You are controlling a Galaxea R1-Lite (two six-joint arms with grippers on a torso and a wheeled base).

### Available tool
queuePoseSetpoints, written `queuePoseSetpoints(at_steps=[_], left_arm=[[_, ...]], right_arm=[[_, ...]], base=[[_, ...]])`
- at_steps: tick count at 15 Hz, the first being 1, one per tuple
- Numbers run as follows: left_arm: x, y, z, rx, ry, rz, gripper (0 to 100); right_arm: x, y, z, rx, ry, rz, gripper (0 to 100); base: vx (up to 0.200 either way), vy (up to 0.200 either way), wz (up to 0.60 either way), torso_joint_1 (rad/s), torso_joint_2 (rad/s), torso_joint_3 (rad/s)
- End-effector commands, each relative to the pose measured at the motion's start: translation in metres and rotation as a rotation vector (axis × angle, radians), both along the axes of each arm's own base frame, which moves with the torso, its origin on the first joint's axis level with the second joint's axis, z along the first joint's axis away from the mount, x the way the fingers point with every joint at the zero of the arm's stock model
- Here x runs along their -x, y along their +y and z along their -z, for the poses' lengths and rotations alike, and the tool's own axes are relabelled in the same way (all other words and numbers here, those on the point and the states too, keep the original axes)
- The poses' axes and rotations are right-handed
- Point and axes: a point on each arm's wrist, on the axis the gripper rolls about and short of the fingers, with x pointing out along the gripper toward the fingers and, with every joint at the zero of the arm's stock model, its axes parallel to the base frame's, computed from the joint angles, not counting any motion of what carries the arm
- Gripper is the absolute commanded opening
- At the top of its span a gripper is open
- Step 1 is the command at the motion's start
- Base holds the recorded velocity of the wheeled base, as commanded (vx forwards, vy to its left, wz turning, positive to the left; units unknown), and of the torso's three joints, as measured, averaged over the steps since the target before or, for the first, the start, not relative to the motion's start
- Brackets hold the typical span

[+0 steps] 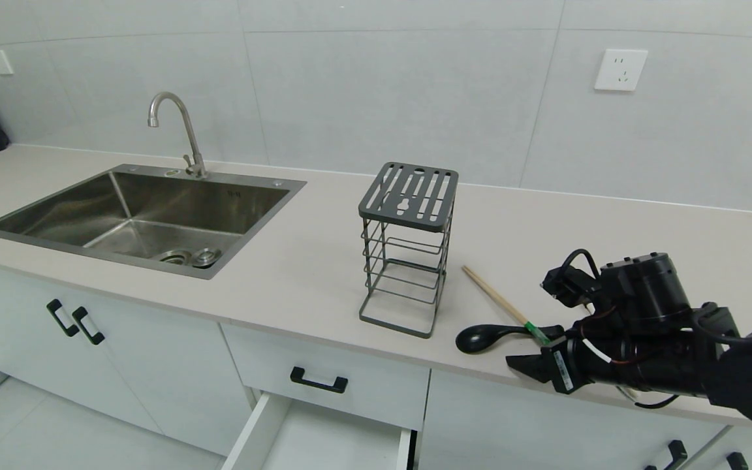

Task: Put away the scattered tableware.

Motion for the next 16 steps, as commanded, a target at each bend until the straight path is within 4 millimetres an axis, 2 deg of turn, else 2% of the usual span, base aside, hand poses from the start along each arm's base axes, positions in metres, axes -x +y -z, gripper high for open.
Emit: queuePoseSetpoints(at_steps=[1, 6, 9, 10, 11, 13, 15, 16], left_arm=[[0.0, 0.0, 0.0, 0.0, 0.0, 0.0, 100], [0.0, 0.0, 0.0, 0.0, 0.0, 0.0, 100], [0.0, 0.0, 0.0, 0.0, 0.0, 0.0, 100], [0.0, 0.0, 0.0, 0.0, 0.0, 0.0, 100], [0.0, 0.0, 0.0, 0.0, 0.0, 0.0, 100], [0.0, 0.0, 0.0, 0.0, 0.0, 0.0, 100], [0.0, 0.0, 0.0, 0.0, 0.0, 0.0, 100], [0.0, 0.0, 0.0, 0.0, 0.0, 0.0, 100]], right_arm=[[-0.005, -0.001, 0.003, 0.015, -0.012, 0.027, 0], [-0.012, -0.016, -0.001, 0.026, -0.035, 0.116, 0], [0.0, -0.029, -0.027, -0.006, -0.121, 0.145, 0], [0.0, -0.029, -0.027, -0.006, -0.123, 0.145, 0], [0.012, -0.032, -0.039, -0.022, -0.165, 0.143, 0], [0.022, -0.032, -0.053, -0.044, -0.221, 0.131, 0], [0.031, -0.028, -0.075, -0.097, -0.364, 0.11, 0], [0.034, -0.027, -0.078, -0.112, -0.412, 0.107, 0]], base=[[0.0, 0.0, 0.0, 0.0, 0.0, 0.0], [0.0, 0.0, 0.0, 0.0, 0.0, 0.0], [0.0, 0.0, 0.0, 0.0, 0.0, 0.0], [0.0, 0.0, 0.0, 0.0, 0.0, 0.0], [0.0, 0.0, 0.0, 0.0, 0.0, 0.0], [0.0, 0.0, 0.0, 0.0, 0.0, 0.0], [0.0, 0.0, 0.0, 0.0, 0.0, 0.0], [0.0, 0.0, 0.0, 0.0, 0.0, 0.0]])
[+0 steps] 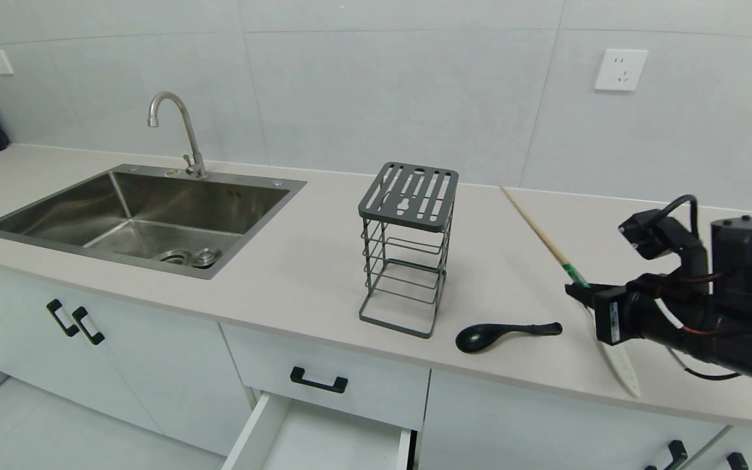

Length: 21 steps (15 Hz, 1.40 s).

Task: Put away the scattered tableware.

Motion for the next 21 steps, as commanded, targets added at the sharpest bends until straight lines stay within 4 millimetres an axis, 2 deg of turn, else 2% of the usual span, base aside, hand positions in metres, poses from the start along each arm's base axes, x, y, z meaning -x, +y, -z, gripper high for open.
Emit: queuePoseSetpoints(at_steps=[1, 5, 8, 10, 12, 16, 19, 21], left_arm=[[0.0, 0.0, 0.0, 0.0, 0.0, 0.0, 100], [0.0, 0.0, 0.0, 0.0, 0.0, 0.0, 100], [0.0, 0.0, 0.0, 0.0, 0.0, 0.0, 100], [0.0, 0.0, 0.0, 0.0, 0.0, 0.0, 100], [0.0, 0.0, 0.0, 0.0, 0.0, 0.0, 100], [0.0, 0.0, 0.0, 0.0, 0.0, 0.0, 100], [0.0, 0.0, 0.0, 0.0, 0.0, 0.0, 100], [0.0, 0.0, 0.0, 0.0, 0.0, 0.0, 100]], right_arm=[[0.018, 0.002, -0.014, -0.029, -0.096, -0.03, 0], [0.024, 0.021, -0.03, -0.077, -0.272, -0.181, 0], [0.047, 0.03, -0.041, -0.092, -0.347, -0.38, 0], [0.063, 0.037, -0.04, -0.075, -0.341, -0.523, 0], [0.084, 0.036, -0.042, -0.049, -0.312, -0.674, 0], [0.102, 0.045, -0.043, -0.037, -0.243, -0.783, 0], [0.117, 0.072, -0.032, -0.024, -0.174, -0.93, 0], [0.121, 0.097, -0.017, 0.034, -0.116, -0.957, 0]], base=[[0.0, 0.0, 0.0, 0.0, 0.0, 0.0], [0.0, 0.0, 0.0, 0.0, 0.0, 0.0], [0.0, 0.0, 0.0, 0.0, 0.0, 0.0], [0.0, 0.0, 0.0, 0.0, 0.0, 0.0], [0.0, 0.0, 0.0, 0.0, 0.0, 0.0], [0.0, 0.0, 0.0, 0.0, 0.0, 0.0], [0.0, 0.0, 0.0, 0.0, 0.0, 0.0], [0.0, 0.0, 0.0, 0.0, 0.0, 0.0]])
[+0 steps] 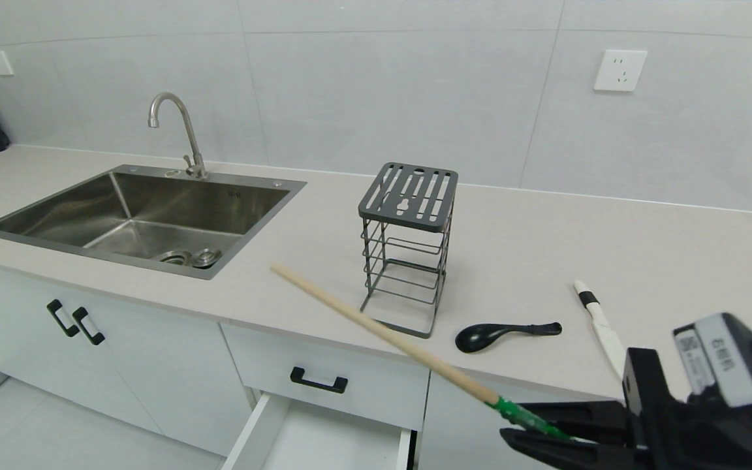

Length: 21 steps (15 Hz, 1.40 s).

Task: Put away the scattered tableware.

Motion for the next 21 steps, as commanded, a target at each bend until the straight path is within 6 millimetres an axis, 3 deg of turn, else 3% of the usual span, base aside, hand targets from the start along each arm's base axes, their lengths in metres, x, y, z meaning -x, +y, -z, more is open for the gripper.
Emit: queuePoseSetpoints(at_steps=[1, 6, 9, 12, 21], left_arm=[[0.0, 0.0, 0.0, 0.0, 0.0, 0.0, 100], [0.0, 0.0, 0.0, 0.0, 0.0, 0.0, 100], [0.0, 0.0, 0.0, 0.0, 0.0, 0.0, 100], [0.0, 0.0, 0.0, 0.0, 0.0, 0.0, 100], [0.0, 0.0, 0.0, 0.0, 0.0, 0.0, 100]], right_arm=[[0.0, 0.034, 0.024, 0.12, 0.048, -0.026, 0], [-0.018, 0.056, 0.049, 0.22, 0.089, 0.007, 0], [-0.044, 0.092, 0.05, 0.206, 0.093, 0.024, 0], [-0.057, 0.114, 0.053, 0.199, 0.116, 0.018, 0], [-0.054, 0.11, 0.07, 0.246, 0.183, -0.02, 0]], base=[[0.0, 0.0, 0.0, 0.0, 0.0, 0.0], [0.0, 0.0, 0.0, 0.0, 0.0, 0.0], [0.0, 0.0, 0.0, 0.0, 0.0, 0.0], [0.0, 0.0, 0.0, 0.0, 0.0, 0.0], [0.0, 0.0, 0.0, -0.069, 0.15, 0.079]])
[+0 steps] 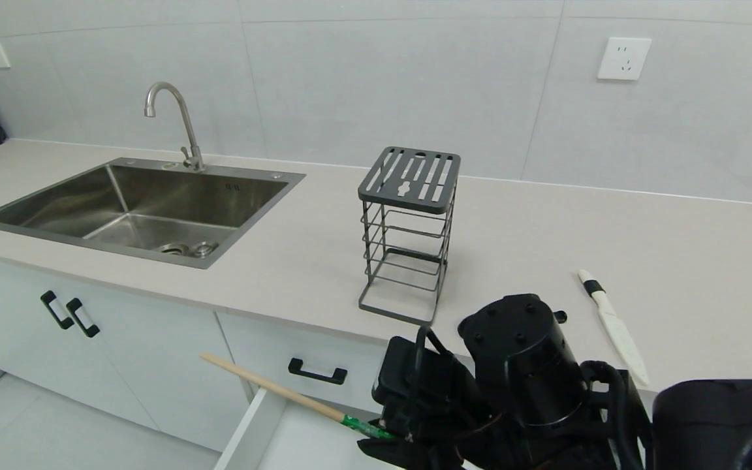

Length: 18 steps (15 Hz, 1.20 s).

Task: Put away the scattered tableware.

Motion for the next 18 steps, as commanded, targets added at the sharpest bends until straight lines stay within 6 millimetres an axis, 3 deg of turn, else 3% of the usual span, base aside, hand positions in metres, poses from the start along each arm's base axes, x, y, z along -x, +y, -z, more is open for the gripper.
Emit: queuePoseSetpoints(at_steps=[1, 7, 10, 18], left_arm=[[0.0, 0.0, 0.0, 0.0, 0.001, 0.0, 100], [0.0, 0.0, 0.0, 0.0, 0.001, 0.0, 100], [0.0, 0.0, 0.0, 0.0, 0.001, 0.0, 100], [0.0, 0.0, 0.0, 0.0, 0.001, 0.0, 100]], right_arm=[[0.0, 0.0, 0.001, 0.005, 0.003, -0.001, 0], [0.0, 0.002, 0.004, 0.006, 0.041, -0.066, 0], [-0.009, -0.005, 0.013, 0.087, -0.018, -0.09, 0], [-0.028, 0.033, 0.032, 0.002, -0.01, -0.071, 0]], base=[[0.0, 0.0, 0.0, -0.144, 0.32, 0.188], [0.0, 0.0, 0.0, -0.169, 0.37, 0.202], [0.0, 0.0, 0.0, -0.126, 0.28, 0.16], [0.0, 0.0, 0.0, -0.051, 0.12, 0.069]])
